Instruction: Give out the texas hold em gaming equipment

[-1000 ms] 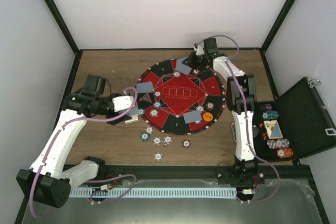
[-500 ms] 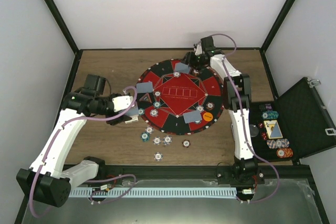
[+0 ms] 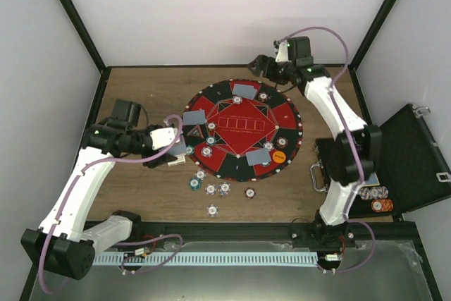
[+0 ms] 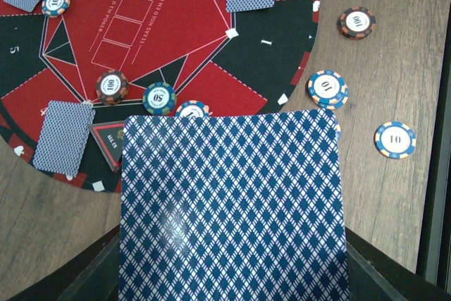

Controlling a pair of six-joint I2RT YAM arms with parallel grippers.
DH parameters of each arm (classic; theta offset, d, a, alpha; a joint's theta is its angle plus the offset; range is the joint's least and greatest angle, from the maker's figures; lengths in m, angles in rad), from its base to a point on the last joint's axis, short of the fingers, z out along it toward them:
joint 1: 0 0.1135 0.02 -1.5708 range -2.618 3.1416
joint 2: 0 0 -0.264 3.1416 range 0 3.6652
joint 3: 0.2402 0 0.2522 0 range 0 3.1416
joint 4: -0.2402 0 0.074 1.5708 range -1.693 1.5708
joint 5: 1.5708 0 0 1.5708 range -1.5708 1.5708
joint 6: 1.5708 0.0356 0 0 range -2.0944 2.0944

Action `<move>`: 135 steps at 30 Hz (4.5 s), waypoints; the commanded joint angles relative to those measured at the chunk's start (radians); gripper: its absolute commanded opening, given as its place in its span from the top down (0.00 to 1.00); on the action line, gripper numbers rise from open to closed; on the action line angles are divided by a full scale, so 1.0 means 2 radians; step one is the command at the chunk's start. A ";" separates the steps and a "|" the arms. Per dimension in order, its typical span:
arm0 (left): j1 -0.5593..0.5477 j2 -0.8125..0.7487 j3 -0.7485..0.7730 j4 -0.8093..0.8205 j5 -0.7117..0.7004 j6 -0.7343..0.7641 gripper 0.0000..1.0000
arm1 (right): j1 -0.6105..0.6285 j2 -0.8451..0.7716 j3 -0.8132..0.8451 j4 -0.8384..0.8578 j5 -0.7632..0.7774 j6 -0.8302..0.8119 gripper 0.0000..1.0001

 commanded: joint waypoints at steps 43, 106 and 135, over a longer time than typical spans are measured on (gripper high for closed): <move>0.001 -0.003 0.003 0.019 0.027 -0.005 0.96 | 0.328 -0.045 -0.258 0.392 -0.228 0.277 0.25; 0.001 -0.008 -0.002 0.024 0.018 0.000 0.96 | 0.248 -0.154 -0.358 0.278 -0.180 0.216 0.86; 0.001 -0.013 -0.012 0.021 0.009 0.009 0.96 | 0.049 -0.272 -0.520 0.106 -0.128 0.072 0.99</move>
